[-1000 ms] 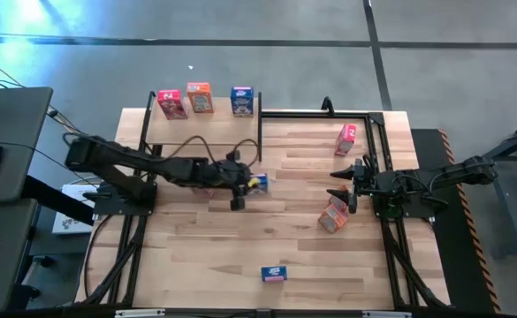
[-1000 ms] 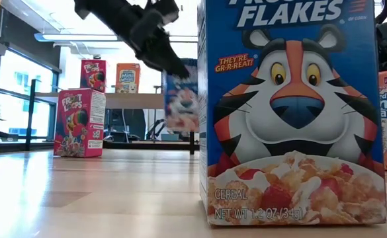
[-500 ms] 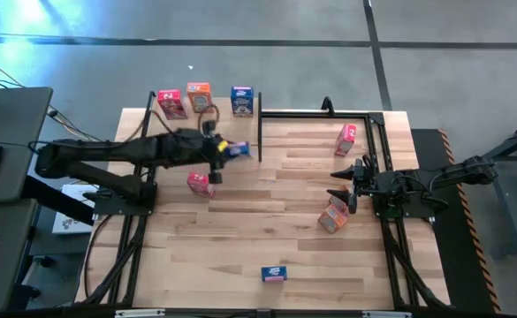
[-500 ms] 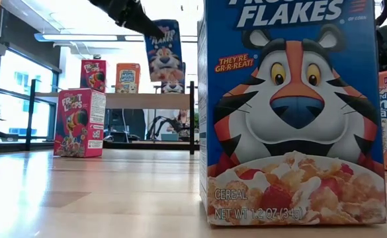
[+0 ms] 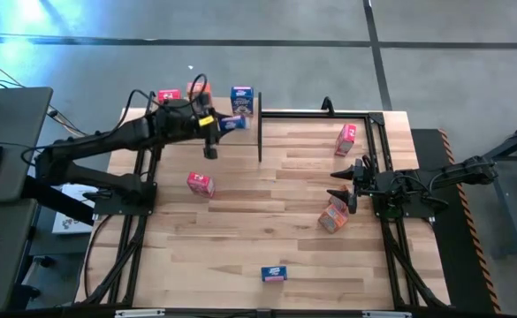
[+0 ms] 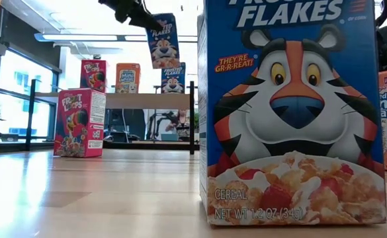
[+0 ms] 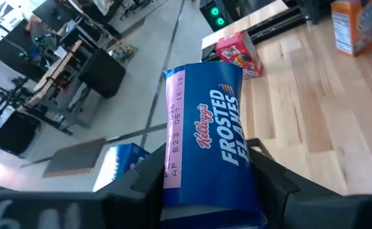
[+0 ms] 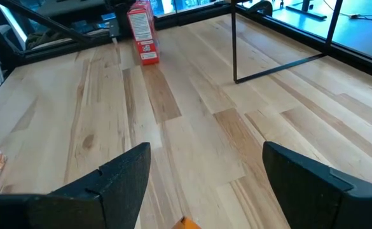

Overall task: Stack cereal on shelf
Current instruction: Put the top blue cereal box on the the shelf aligned with the other blue cereal box

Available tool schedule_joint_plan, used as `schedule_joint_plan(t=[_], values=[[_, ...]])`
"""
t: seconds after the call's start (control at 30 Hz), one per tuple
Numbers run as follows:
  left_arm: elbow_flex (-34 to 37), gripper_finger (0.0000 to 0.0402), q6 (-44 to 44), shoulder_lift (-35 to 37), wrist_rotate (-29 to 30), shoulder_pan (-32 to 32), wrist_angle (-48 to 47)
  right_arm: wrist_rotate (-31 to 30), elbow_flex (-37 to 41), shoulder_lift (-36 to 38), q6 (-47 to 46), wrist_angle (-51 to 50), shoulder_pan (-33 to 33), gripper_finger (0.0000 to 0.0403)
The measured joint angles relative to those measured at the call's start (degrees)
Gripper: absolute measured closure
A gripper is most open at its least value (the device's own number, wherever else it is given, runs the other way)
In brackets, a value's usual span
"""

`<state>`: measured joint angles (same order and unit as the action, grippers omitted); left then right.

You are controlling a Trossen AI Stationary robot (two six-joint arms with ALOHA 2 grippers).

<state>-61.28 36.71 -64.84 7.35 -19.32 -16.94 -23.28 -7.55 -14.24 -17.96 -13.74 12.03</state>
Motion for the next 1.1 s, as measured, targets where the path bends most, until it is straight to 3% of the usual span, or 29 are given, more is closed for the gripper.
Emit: schedule_joint_plan(t=[0.33, 1.1], values=[[-3.9, 0.0254, 0.0, -5.9, -8.8, -6.9, -2.1, 0.2, 0.0, 0.0, 0.0, -0.2, 0.0, 0.0107], [-10.1, 0.0254, -0.4, -15.2, -18.3, -14.9, -7.6, 0.1, 0.0, 0.0, 0.0, -0.2, 0.0, 0.0107]])
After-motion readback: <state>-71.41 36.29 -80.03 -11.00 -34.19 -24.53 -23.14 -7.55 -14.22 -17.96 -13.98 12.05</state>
